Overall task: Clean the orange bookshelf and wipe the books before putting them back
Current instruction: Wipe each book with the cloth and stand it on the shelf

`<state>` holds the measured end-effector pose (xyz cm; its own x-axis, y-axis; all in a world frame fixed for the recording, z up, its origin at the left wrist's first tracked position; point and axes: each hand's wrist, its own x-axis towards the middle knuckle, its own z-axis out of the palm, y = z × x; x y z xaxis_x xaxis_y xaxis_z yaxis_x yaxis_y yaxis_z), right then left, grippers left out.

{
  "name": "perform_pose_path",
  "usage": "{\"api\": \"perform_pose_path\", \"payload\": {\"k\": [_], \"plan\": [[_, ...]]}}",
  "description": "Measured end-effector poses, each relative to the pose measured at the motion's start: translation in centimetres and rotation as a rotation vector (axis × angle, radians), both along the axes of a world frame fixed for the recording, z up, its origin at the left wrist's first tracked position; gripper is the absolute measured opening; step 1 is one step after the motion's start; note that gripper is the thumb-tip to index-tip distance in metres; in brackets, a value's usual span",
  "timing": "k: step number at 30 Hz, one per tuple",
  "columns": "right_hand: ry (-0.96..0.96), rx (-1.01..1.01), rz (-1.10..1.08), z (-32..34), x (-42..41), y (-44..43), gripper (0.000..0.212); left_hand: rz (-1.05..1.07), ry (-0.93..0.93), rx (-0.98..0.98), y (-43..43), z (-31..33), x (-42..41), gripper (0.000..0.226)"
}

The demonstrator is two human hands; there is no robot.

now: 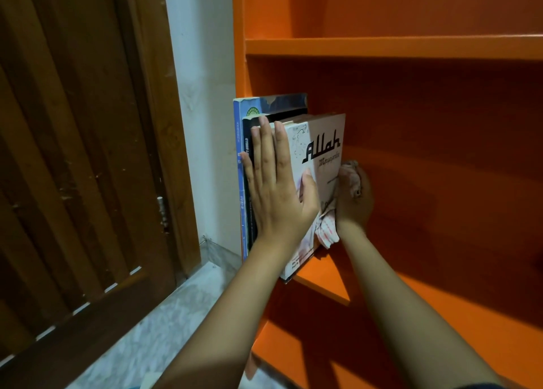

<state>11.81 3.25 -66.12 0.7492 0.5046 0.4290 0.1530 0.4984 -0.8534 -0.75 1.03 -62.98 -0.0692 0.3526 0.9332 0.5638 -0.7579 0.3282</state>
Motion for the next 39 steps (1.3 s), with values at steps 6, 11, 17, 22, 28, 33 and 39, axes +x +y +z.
{"api": "perform_pose_path", "payload": {"k": [6,11,17,22,28,33,39], "plan": [[0.029,-0.040,0.043,-0.2,0.9,-1.2,0.028,0.009,0.024,-0.015,-0.1,-0.2,-0.2,0.078],[0.105,-0.009,0.039,1.6,1.4,-3.0,0.016,-0.030,0.075,-0.067,-0.7,-0.1,-1.1,0.080],[-0.048,-0.061,-0.014,3.9,1.0,-5.7,0.027,-0.077,0.147,-0.183,-2.3,1.0,-2.3,0.081],[-0.168,-0.093,0.006,5.2,-0.4,-8.4,0.034,-0.125,0.220,-0.305,-4.4,2.7,-3.9,0.077],[-0.461,-0.033,-0.034,6.5,-3.2,-11.8,0.022,-0.169,0.248,-0.376,-6.7,4.2,-7.5,0.059],[-0.622,0.020,0.003,6.3,-7.9,-13.7,0.022,-0.075,0.396,-0.430,-8.1,3.1,-12.8,0.044],[-0.654,-0.026,-0.053,0.4,-14.2,-14.2,0.016,0.062,0.459,-0.713,-8.7,-4.0,-20.2,0.044]]}}
